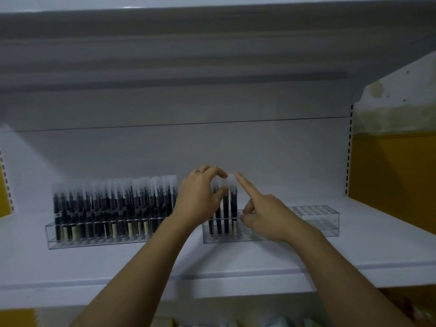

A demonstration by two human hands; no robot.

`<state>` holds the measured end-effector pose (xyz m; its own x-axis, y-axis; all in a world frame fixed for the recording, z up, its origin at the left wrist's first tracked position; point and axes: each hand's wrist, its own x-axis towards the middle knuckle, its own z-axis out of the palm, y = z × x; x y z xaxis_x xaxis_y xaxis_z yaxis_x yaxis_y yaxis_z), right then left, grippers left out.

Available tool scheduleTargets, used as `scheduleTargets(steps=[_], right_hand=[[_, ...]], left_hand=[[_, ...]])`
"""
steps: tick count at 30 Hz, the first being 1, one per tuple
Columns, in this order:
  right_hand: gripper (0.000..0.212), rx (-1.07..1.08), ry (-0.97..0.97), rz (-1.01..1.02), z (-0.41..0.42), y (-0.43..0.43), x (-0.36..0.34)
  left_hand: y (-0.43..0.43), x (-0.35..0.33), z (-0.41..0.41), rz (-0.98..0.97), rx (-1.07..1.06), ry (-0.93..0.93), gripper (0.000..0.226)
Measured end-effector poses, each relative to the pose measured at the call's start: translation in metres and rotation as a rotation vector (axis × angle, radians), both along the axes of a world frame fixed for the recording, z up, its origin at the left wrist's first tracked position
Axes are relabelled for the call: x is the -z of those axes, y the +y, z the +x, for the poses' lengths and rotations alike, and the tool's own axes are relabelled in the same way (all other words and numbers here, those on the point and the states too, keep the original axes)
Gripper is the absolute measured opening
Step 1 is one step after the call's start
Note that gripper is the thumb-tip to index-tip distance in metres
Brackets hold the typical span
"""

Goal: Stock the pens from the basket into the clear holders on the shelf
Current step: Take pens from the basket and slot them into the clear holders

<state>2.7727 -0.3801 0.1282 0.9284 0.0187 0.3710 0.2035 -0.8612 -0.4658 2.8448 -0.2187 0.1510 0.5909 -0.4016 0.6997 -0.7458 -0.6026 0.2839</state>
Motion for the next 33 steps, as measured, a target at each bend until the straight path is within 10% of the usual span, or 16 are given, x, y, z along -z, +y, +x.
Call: scheduleTargets(steps=[22, 33], right_hand=[[0.035, -0.037, -0.491, 0.038, -0.108, 0.093, 0.144], [0.058, -0.060, 0.347, -0.023, -0.105, 0.118, 0.340]], left_hand=[[0.129, 0.171, -0.126, 0.133, -0.140, -0.002, 0.043], [0.151, 0.346, -0.160, 0.337, -0.259, 0.551, 0.048]])
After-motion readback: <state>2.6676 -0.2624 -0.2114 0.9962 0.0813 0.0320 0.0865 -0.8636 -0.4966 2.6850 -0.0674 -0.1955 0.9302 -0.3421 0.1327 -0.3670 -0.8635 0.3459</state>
